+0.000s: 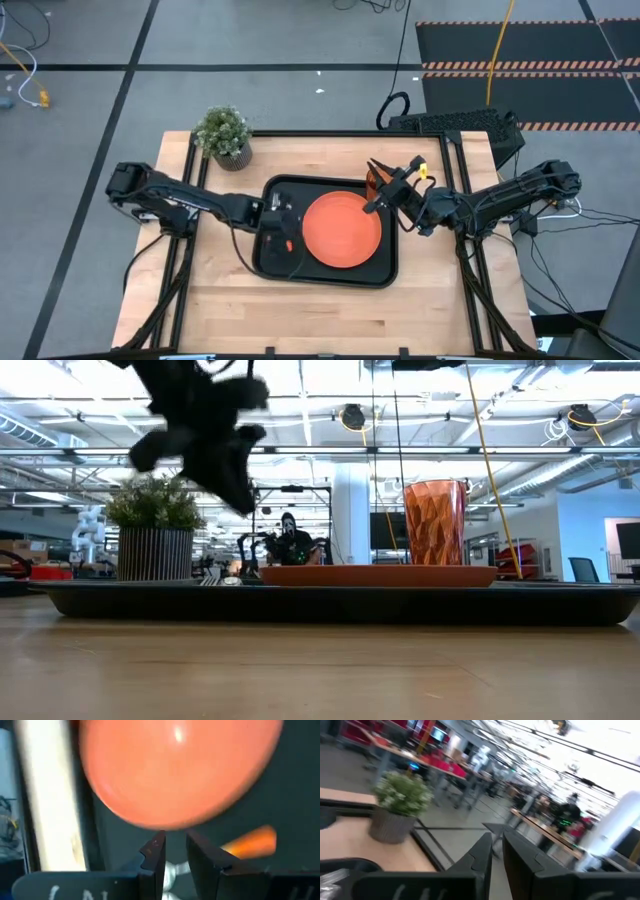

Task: Pick and place plate/cup/fork/spoon on tray
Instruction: Adjust the orange spoon on the black tray

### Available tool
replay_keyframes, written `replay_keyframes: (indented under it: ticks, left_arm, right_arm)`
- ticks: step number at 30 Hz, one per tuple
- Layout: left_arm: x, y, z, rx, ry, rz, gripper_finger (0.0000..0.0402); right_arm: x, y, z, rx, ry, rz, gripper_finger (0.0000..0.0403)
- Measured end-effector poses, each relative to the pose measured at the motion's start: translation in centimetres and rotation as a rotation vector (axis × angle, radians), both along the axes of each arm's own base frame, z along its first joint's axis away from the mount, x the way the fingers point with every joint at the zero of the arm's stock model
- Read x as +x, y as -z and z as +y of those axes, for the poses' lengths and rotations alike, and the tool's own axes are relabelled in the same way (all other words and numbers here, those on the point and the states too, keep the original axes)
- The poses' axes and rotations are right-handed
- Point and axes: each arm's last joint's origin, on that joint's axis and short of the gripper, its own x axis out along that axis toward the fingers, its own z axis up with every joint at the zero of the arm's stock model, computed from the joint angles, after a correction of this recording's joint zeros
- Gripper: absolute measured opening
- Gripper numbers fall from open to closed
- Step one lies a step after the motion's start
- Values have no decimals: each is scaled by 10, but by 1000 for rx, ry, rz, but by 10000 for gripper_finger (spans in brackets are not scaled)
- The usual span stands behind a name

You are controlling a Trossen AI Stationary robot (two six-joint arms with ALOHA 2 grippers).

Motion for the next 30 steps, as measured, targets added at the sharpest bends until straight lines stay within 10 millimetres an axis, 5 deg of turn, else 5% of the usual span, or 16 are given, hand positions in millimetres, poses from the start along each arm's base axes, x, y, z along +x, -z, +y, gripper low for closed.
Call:
replay_keyframes:
  ticks: [8,14,20,26,30]
  left_arm:
    - [-4,-78,1,-252,-55,-565,81]
    - [-52,-133,24,-274,-101,-781,81]
    - [-90,-163,42,-238,-138,-927,81]
    - [-102,-172,57,-155,-168,-972,81]
    - [-108,-171,64,-126,-172,-989,81]
  right_arm:
    - [3,2,-3,23,-70,-23,68]
    - [7,9,-8,75,-158,-13,118]
    - [20,20,-24,223,-338,-71,153]
    - [73,23,-21,253,-388,4,157]
    - [122,37,-13,288,-361,244,158]
